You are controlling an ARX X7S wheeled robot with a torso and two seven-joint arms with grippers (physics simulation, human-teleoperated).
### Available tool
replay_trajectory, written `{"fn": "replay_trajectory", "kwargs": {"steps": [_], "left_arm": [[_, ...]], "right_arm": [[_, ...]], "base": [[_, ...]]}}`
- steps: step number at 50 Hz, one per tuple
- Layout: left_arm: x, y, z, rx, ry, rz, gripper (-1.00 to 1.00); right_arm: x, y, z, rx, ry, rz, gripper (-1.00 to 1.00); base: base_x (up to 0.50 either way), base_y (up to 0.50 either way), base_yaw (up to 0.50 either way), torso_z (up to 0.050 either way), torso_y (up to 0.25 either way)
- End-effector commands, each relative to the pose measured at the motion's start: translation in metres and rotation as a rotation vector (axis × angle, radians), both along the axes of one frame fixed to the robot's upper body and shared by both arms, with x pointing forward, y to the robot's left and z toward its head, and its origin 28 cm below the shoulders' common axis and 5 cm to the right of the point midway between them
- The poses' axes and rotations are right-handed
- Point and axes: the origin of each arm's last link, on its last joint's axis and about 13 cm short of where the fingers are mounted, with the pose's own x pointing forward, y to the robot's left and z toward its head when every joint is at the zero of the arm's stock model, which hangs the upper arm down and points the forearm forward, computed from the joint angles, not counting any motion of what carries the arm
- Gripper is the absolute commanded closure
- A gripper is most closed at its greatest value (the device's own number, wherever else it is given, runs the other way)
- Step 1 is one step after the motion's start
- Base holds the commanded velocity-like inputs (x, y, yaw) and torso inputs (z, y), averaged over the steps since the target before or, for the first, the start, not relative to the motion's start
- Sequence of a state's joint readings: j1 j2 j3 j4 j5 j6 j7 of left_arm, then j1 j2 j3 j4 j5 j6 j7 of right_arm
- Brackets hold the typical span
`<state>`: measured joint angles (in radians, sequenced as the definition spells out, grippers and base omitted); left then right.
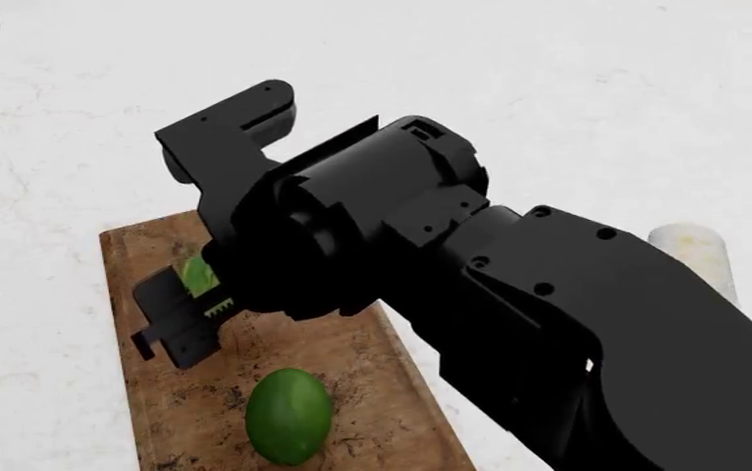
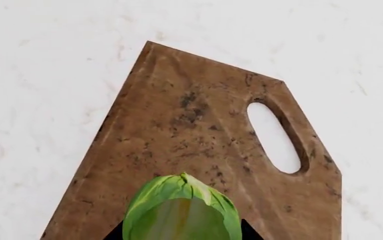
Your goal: Clear the non-vegetable object off the cutting board and place the vegetables onto it.
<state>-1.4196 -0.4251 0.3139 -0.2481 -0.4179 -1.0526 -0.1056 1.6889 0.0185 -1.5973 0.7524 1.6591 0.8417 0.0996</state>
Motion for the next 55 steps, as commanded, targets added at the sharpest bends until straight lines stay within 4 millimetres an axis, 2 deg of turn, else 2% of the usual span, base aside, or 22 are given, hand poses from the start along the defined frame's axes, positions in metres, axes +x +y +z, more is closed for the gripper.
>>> {"fn": "replay_trajectory", "kwargs": {"steps": [1,2,14,17,21,27,32,37,47,55], "left_arm": [[-0.001,-0.004,0.002,-0.01,-0.013,-0.028,-1.0],[-0.001,-0.003,0.002,-0.011,-0.014,-0.026,-1.0],[-0.004,-0.001,0.002,-0.014,-0.018,-0.022,-1.0],[-0.005,-0.001,0.003,-0.014,-0.02,-0.02,-1.0],[-0.006,-0.002,0.006,-0.009,-0.023,-0.022,-1.0],[-0.007,-0.003,0.01,-0.005,-0.029,-0.024,-1.0],[-0.006,-0.004,0.007,-0.003,-0.027,-0.026,-1.0],[-0.004,-0.005,0.012,-0.001,-0.046,-0.025,-1.0],[-0.005,-0.01,0.009,0.007,-0.045,-0.038,-1.0],[-0.006,-0.014,0.01,0.014,-0.054,-0.052,-1.0]], "right_arm": [[-0.001,0.007,-0.008,0.001,0.001,0.039,1.0],[-0.001,0.006,-0.009,-0.002,0.002,0.034,-1.0],[-0.002,0.009,0.009,-0.011,-0.054,0.053,-1.0],[-0.001,0.008,0.036,0.025,-0.096,0.057,-1.0],[-0.003,0.009,0.059,0.069,-0.129,0.071,-1.0],[-0.004,0.001,0.081,0.127,-0.163,0.065,-1.0],[-0.023,-0.02,0.099,0.199,-0.216,0.074,-1.0],[-0.036,-0.039,0.091,0.183,-0.257,0.053,-1.0],[-0.076,-0.066,0.102,0.227,-0.398,0.016,-1.0],[-0.099,-0.088,0.097,0.221,-0.463,-0.039,-1.0]], "base": [[0.0,0.0,0.0,0.0,0.0],[0.0,0.0,0.0,0.0,0.0],[0.0,0.0,0.0,0.0,0.0],[0.0,0.0,0.0,0.0,0.0],[0.0,0.0,0.0,0.0,0.0],[0.0,0.0,0.0,0.0,0.0],[0.0,0.0,0.0,0.0,0.0],[0.0,0.0,0.0,0.0,0.0],[0.0,0.0,0.0,0.0,0.0],[0.0,0.0,0.0,0.0,0.0]]}}
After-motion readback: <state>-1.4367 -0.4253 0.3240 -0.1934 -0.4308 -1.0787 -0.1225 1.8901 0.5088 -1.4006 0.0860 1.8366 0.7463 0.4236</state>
